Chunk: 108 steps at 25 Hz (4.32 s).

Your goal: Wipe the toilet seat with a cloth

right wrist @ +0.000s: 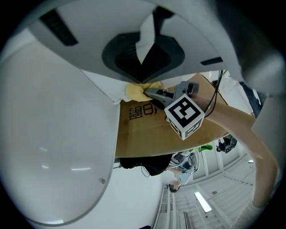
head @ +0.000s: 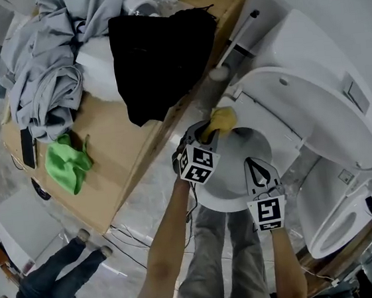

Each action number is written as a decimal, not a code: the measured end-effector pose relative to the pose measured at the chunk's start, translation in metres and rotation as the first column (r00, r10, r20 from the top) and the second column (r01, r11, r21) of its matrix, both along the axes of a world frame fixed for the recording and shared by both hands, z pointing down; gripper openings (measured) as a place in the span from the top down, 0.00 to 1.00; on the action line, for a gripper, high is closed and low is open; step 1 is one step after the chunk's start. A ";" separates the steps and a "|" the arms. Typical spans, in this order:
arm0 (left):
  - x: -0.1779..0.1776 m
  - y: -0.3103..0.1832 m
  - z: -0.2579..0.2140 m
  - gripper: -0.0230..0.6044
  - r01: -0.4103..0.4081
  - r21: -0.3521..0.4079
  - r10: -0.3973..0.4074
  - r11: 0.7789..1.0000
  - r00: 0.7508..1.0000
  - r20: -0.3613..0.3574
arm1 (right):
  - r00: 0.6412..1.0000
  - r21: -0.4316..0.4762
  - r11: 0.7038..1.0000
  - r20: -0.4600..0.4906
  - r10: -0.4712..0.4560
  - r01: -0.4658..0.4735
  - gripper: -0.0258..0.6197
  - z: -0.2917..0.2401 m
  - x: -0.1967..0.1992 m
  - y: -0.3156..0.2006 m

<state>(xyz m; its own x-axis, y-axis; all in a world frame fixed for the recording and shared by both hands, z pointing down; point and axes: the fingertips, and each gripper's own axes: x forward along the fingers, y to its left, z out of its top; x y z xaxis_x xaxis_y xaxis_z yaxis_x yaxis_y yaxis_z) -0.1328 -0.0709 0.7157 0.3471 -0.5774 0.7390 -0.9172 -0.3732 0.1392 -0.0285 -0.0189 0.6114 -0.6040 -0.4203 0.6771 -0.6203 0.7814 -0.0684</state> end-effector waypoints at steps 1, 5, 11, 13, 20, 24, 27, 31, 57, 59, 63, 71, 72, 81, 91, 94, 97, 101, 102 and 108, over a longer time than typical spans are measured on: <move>0.000 0.001 0.000 0.80 -0.001 -0.002 0.001 1.000 1.000 0.003 | 1.000 -0.004 1.000 0.002 0.004 -0.004 0.95 0.001 0.000 0.001; -0.001 0.008 0.001 0.80 0.014 -0.009 -0.014 1.000 1.000 0.001 | 1.000 -0.006 1.000 0.001 0.008 -0.008 0.95 0.001 0.000 0.003; -0.006 0.021 0.002 0.80 0.041 -0.014 -0.041 0.999 0.999 0.011 | 1.000 0.000 1.000 0.004 -0.023 0.023 0.95 -0.004 -0.001 0.010; -0.007 0.027 0.003 0.80 0.051 -0.020 -0.050 0.999 0.999 0.011 | 1.000 -0.001 1.000 -0.005 -0.031 0.031 0.95 -0.004 0.001 0.013; -0.019 0.052 0.005 0.80 0.103 -0.041 -0.103 0.994 0.995 0.002 | 0.998 -0.012 0.998 -0.018 -0.066 0.066 0.95 -0.004 0.000 0.030; -0.024 0.068 0.005 0.80 0.123 -0.049 -0.123 0.991 0.992 0.003 | 0.996 -0.015 0.996 -0.019 -0.084 0.084 0.95 -0.005 -0.002 0.038; -0.028 0.080 0.005 0.80 0.134 -0.050 -0.135 0.990 0.991 -0.005 | 0.995 -0.017 0.995 -0.017 -0.100 0.100 0.95 -0.006 -0.004 0.044; -0.034 0.095 0.006 0.80 0.153 -0.056 -0.154 0.987 0.988 -0.001 | 0.992 -0.023 0.992 -0.016 -0.123 0.123 0.95 -0.005 -0.004 0.053; -0.028 0.195 0.009 0.80 0.277 -0.090 -0.276 0.957 0.961 0.023 | 0.970 -0.085 0.967 0.002 -0.242 0.242 0.95 0.013 0.010 0.130; -0.026 0.204 0.009 0.80 0.288 -0.094 -0.287 0.953 0.958 0.014 | 0.968 -0.087 0.965 0.001 -0.249 0.248 0.95 0.013 0.011 0.135; -0.023 0.218 0.009 0.80 0.318 -0.091 -0.319 0.944 0.948 0.005 | 0.966 -0.091 0.962 0.002 -0.257 0.256 0.95 0.014 0.013 0.143; -0.008 0.242 0.007 0.80 0.336 -0.113 -0.341 0.935 0.940 -0.027 | 0.965 -0.102 0.960 -0.007 -0.264 0.262 0.95 0.018 0.027 0.158; -0.005 0.246 0.007 0.80 0.335 -0.118 -0.340 0.935 0.940 -0.030 | 0.965 -0.104 0.960 -0.008 -0.262 0.260 0.95 0.018 0.029 0.160; 0.023 0.279 0.008 0.80 0.323 -0.163 -0.336 0.932 0.940 -0.059 | 0.971 -0.132 0.964 -0.028 -0.236 0.230 0.95 0.022 0.053 0.174; 0.049 0.303 0.013 0.80 0.312 -0.216 -0.336 0.925 0.939 -0.081 | 0.981 -0.166 0.969 -0.044 -0.191 0.181 0.95 0.029 0.078 0.190; 0.056 0.302 0.010 0.80 0.295 -0.211 -0.317 0.932 0.945 -0.078 | 0.983 -0.178 0.970 -0.051 -0.176 0.164 0.95 0.031 0.088 0.194; 0.063 0.302 0.009 0.80 0.267 -0.213 -0.288 0.940 0.955 -0.071 | 0.986 -0.183 0.972 -0.055 -0.159 0.147 0.95 0.033 0.095 0.196; 0.077 0.304 0.010 0.80 0.226 -0.223 -0.247 0.948 0.966 -0.072 | 0.989 -0.191 0.974 -0.060 -0.137 0.123 0.95 0.035 0.104 0.197; 0.081 0.304 0.010 0.80 0.217 -0.225 -0.239 0.950 0.968 -0.074 | 0.989 -0.193 0.974 -0.061 -0.131 0.117 0.95 0.036 0.106 0.197; 0.103 0.301 0.010 0.80 0.165 -0.235 -0.190 0.958 0.978 -0.086 | 0.993 -0.204 0.976 -0.065 -0.097 0.082 0.95 0.041 0.119 0.198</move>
<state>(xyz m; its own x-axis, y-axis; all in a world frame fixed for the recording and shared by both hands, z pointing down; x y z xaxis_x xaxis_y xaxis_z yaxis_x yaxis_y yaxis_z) -0.0293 0.2303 0.7254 0.3380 -0.4600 0.8211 -0.9411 -0.1537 0.3013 0.0906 0.1787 0.6520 -0.5777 -0.2178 0.7866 -0.5579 0.8088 -0.1858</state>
